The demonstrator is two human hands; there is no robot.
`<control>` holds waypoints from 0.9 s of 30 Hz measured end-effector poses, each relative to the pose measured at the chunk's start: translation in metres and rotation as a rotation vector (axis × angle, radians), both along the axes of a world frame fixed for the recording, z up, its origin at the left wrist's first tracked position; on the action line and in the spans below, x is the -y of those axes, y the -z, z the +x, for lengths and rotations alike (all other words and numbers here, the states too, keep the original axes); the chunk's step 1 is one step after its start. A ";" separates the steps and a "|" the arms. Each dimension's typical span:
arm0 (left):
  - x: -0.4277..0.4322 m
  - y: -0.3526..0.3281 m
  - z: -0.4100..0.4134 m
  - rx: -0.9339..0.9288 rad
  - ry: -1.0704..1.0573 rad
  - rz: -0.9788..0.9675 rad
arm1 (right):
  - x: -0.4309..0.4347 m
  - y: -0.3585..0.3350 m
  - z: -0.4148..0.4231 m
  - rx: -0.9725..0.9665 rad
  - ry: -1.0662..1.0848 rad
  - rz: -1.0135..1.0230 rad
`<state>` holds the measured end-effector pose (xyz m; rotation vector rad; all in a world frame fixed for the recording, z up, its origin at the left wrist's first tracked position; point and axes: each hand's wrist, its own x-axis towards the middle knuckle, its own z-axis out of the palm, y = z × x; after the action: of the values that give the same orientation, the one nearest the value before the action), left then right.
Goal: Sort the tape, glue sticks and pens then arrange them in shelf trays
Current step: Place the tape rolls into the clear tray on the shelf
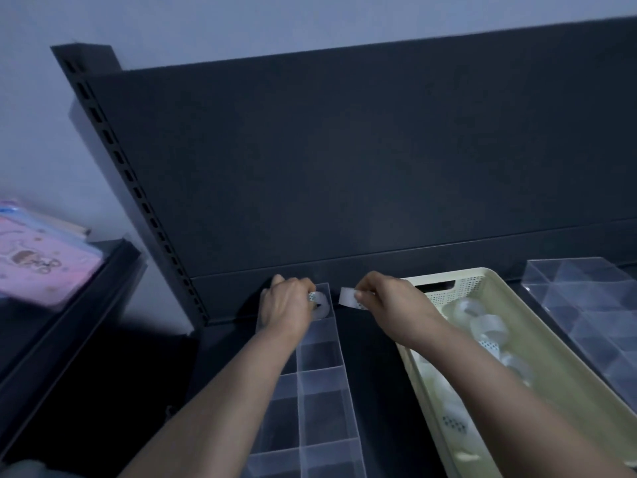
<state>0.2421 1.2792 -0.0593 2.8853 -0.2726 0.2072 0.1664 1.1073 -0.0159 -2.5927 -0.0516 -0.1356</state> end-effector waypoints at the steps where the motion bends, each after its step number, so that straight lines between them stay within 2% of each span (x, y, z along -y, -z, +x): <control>1: -0.001 0.001 0.000 -0.011 0.008 -0.001 | -0.001 0.000 0.001 -0.011 -0.001 0.003; 4: -0.008 -0.006 -0.001 -0.013 0.072 -0.092 | -0.006 0.000 0.006 -0.030 -0.009 0.009; 8: -0.013 -0.025 -0.014 -0.011 0.279 -0.285 | -0.018 0.003 0.016 -0.060 -0.028 0.037; 14: -0.025 -0.034 -0.025 -0.140 0.312 -0.350 | -0.028 0.006 0.027 -0.102 -0.046 0.079; 17: -0.023 -0.036 -0.025 -0.073 0.281 -0.307 | -0.030 0.009 0.026 -0.090 -0.039 0.095; 20: -0.021 -0.033 -0.022 -0.013 0.169 -0.191 | -0.019 0.014 0.021 -0.030 0.032 -0.058; 24: -0.016 -0.026 -0.020 -0.139 0.096 -0.034 | -0.003 0.022 0.015 0.057 0.050 -0.225; 27: -0.009 -0.024 -0.018 -0.164 0.060 -0.004 | 0.001 0.023 0.011 0.149 0.043 -0.335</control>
<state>0.2238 1.2886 -0.0355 2.8637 -0.3268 -0.0392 0.1777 1.1062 -0.0389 -2.9139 -0.0790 -0.3646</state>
